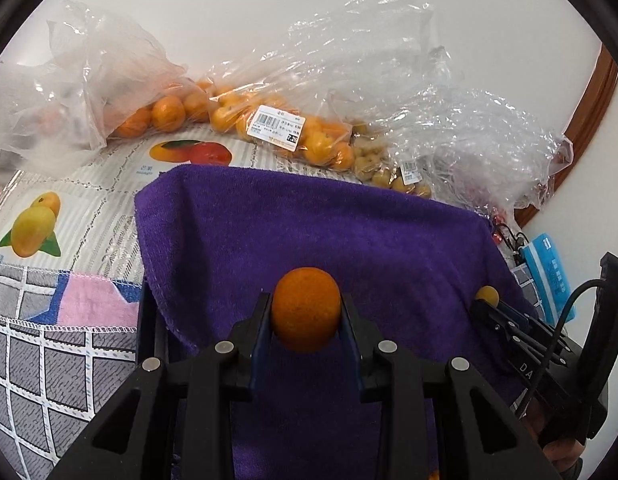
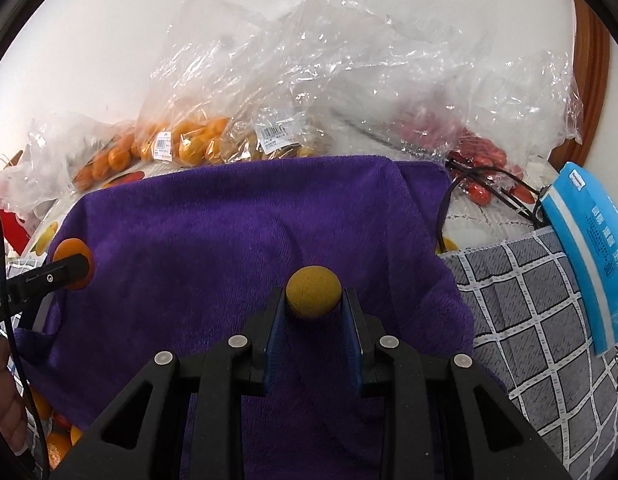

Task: Organize fruits
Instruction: 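Carry the orange in the left tool while the right tool carries the yellow fruit over the towel, then open the left tool to drop the orange while the right tool releases the yellow fruit onto the towel, then move the right tool to the large navel orange while the left tool approaches another orange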

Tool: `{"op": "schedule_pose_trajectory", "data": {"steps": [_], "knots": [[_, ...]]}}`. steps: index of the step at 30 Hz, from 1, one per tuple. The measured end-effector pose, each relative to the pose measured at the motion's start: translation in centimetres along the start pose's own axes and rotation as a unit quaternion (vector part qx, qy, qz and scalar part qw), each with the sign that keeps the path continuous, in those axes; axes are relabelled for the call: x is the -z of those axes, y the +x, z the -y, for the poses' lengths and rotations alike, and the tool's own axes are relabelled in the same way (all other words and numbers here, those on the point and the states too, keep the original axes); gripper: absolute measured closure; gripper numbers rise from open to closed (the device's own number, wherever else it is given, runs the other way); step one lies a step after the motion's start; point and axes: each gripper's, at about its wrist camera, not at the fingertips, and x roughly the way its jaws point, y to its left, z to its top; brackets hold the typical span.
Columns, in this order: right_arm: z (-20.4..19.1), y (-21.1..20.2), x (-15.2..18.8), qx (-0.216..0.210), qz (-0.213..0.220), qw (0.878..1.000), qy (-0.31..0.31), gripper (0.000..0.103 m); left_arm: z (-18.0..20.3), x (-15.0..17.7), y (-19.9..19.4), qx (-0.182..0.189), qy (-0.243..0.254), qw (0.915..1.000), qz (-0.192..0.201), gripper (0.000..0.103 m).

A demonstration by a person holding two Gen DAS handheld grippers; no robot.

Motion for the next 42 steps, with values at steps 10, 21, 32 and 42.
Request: {"op": "schedule_pose_trajectory", "data": {"steps": [10, 21, 32, 42], "knots": [[-0.4, 0.5, 0.2, 0.000, -0.002, 1.000, -0.006, 0.071, 0.2, 0.3, 0.6, 0.000, -0.001, 0.9998, -0.022, 0.073], [-0.9, -2.5, 0.1, 0.021, 0.030, 0.999, -0.012, 0.041, 1.1, -0.1, -2.1, 0.015, 0.010, 0.9998, 0.008, 0.047], [-2.0, -9.6, 2.7, 0.063, 0.044, 0.997, -0.004, 0.042, 3.5, 0.6, -8.4, 0.040, 0.059, 0.9955, 0.063, 0.047], [-1.8, -13.9, 5.6, 0.050, 0.048, 0.996, 0.053, 0.042, 2.9, 4.2, -12.0, 0.049, 0.076, 0.9950, 0.043, 0.048]]}}
